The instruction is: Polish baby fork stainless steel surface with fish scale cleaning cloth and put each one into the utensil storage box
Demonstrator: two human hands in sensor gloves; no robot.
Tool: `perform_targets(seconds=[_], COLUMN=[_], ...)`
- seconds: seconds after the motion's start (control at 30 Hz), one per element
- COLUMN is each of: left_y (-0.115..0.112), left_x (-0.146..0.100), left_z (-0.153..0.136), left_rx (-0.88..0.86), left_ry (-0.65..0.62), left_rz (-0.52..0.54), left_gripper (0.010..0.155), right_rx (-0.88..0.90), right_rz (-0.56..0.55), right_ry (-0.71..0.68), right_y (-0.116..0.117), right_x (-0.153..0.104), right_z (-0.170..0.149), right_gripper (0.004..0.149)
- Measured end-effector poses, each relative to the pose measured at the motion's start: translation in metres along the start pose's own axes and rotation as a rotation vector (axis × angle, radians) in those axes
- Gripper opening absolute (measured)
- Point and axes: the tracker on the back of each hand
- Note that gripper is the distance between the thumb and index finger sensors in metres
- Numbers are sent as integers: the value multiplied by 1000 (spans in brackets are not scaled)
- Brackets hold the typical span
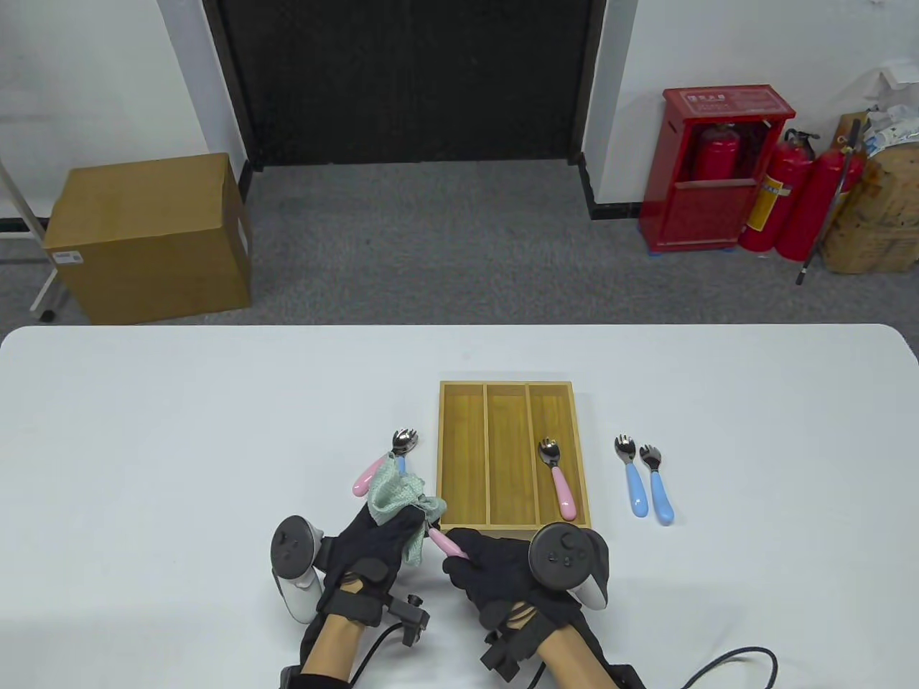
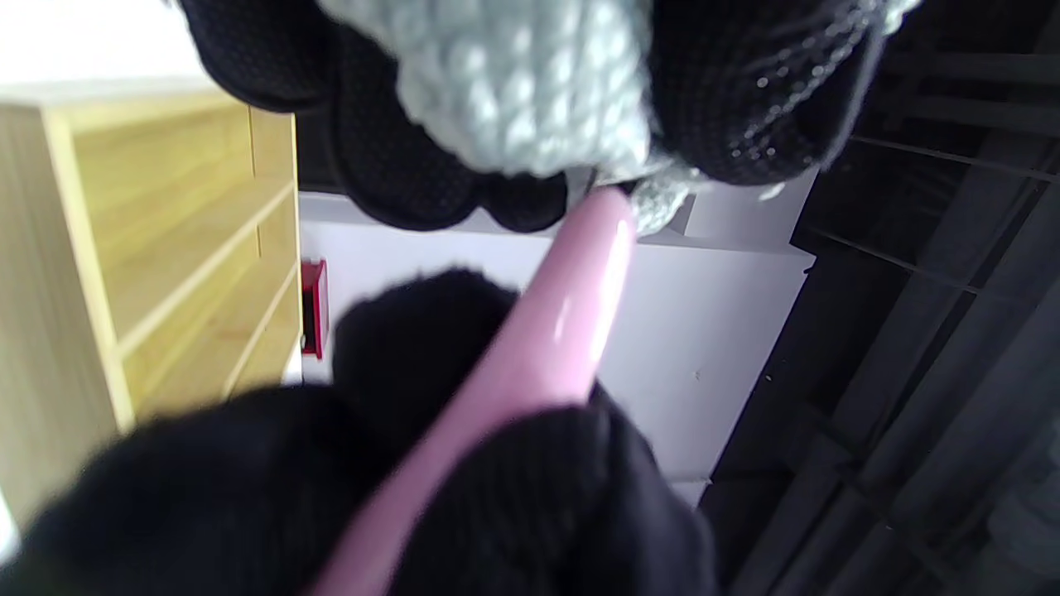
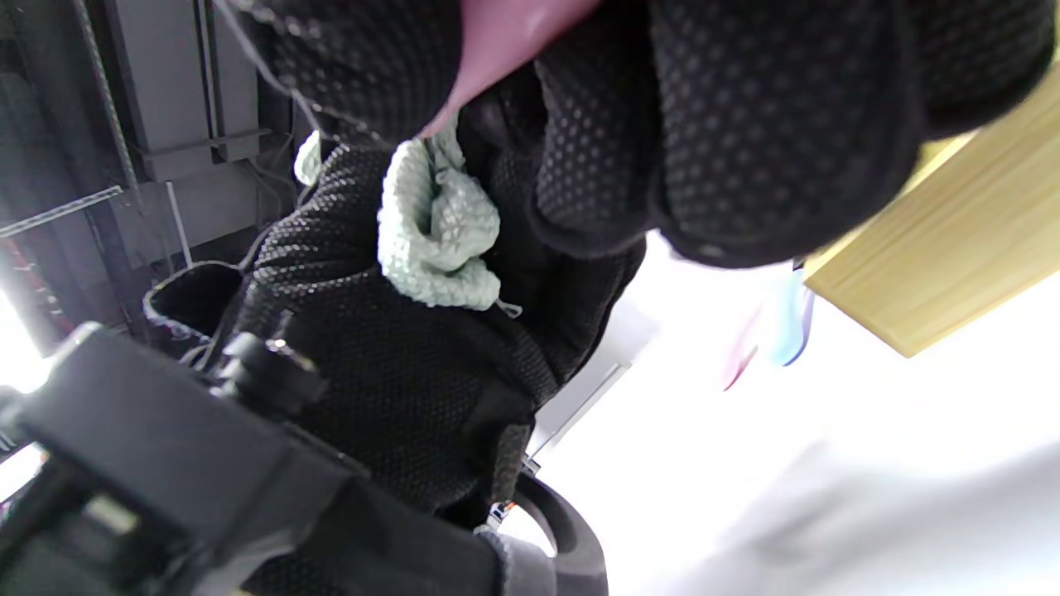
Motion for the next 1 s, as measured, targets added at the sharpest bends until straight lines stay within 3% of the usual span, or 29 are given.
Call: perform_targets(seconds=[0.23,0.7,1.0], left_y=[-10,-2,6], left_x=[1,3,5], left_z=[-2,-10,1], left_rx=[-19,101,248], left_ry=[28,69,34], left_rz=[-54,-6,68], left_gripper=[50,46,44], right_rx=[26,23,-60], right_rz=[3,25,66], right_ry=[1,63,42], right_y=[-1,5,2], right_x=[0,-2,1], right_z=[-4,-22,-17], right_gripper=[48,49,54])
Point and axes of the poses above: the tracker on the back of each hand, its own z axis roughly to the thumb side, its own x axis roughly from the wrist to the fingertips, y = z × x, and after that the axes turned 13 degrees about -y, right-handed
